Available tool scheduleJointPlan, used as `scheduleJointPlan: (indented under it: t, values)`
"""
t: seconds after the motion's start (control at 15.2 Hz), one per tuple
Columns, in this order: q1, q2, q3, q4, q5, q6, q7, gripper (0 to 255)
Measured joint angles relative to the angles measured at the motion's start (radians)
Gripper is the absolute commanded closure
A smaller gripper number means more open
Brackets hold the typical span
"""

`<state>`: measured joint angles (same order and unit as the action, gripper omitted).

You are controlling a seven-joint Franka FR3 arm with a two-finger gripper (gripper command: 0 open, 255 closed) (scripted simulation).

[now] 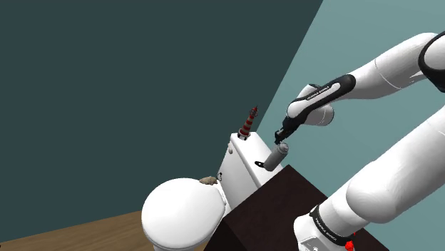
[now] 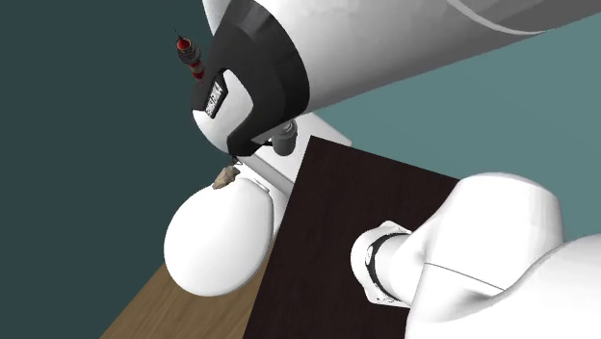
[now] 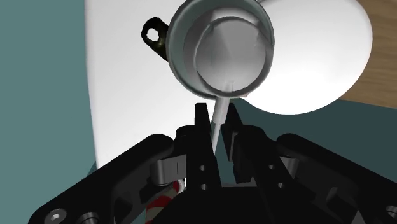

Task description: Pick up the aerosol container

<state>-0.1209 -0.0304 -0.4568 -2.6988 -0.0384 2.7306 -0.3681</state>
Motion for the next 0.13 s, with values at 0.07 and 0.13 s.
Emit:
scheduleJointPlan:
  t: [0.07,0.13]
  values:
    - [-0.002,-0.013,0.0,0.001,-0.013,-0.013,0.009,255]
    - [-0.004,-0.025,0.0,0.0,-0.025,-0.024,0.017,255]
